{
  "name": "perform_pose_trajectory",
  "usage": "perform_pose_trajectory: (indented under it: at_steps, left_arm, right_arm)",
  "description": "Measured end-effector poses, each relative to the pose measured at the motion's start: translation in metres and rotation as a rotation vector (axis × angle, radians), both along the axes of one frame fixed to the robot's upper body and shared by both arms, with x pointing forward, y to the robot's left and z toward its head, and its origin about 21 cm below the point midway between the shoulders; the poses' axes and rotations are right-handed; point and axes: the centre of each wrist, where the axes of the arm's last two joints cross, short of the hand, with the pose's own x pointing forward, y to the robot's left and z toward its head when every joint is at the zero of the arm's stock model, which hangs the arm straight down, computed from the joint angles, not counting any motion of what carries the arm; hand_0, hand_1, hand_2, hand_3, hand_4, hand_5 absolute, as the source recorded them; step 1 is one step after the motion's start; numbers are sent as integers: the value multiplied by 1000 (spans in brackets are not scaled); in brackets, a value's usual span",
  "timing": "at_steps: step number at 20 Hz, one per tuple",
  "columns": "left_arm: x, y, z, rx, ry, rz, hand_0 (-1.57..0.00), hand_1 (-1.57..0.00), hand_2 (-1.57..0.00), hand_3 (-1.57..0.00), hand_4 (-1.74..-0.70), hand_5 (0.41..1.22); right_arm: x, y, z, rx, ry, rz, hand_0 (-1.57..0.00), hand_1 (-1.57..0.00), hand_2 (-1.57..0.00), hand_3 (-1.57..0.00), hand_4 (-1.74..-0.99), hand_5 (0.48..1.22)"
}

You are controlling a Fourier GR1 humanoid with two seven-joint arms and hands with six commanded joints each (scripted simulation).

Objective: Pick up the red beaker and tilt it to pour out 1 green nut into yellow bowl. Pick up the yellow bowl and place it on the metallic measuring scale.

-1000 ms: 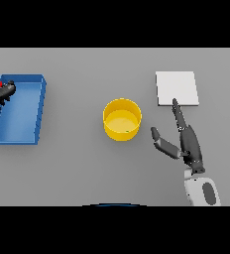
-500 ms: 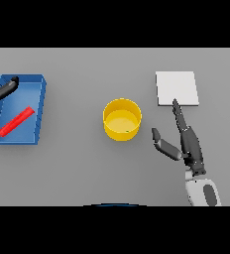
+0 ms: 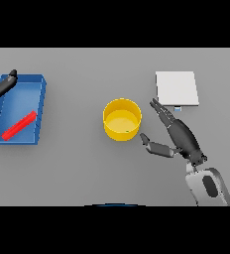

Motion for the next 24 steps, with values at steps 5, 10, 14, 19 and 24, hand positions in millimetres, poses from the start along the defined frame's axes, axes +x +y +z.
perform_pose_trajectory:
  at_steps: [5,10,14,19,24]
  left_arm:
    - [0,1,-6,-24,-7,-20,-3,-2,-2,-2,-715,669]
    - [-1,-1,-2,-26,7,-20,0,0,0,0,-716,682]
    - [-3,2,-7,-44,-2,-16,0,1,1,1,-722,687]
    - [-5,7,-5,-48,-14,-17,1,1,1,1,-724,687]
    - [-4,7,-4,-54,-8,-15,1,1,1,1,-717,684]
  right_arm:
    - [28,18,24,-436,-103,263,1,1,1,1,-1232,702]
    - [52,43,36,-701,-135,445,1,1,1,1,-1211,704]
    - [66,58,32,-826,-111,558,1,1,1,1,-1223,705]
    - [79,74,23,-949,-76,600,1,1,1,1,-1239,705]
    - [91,88,18,-1047,-29,632,1,1,1,1,-1275,735]
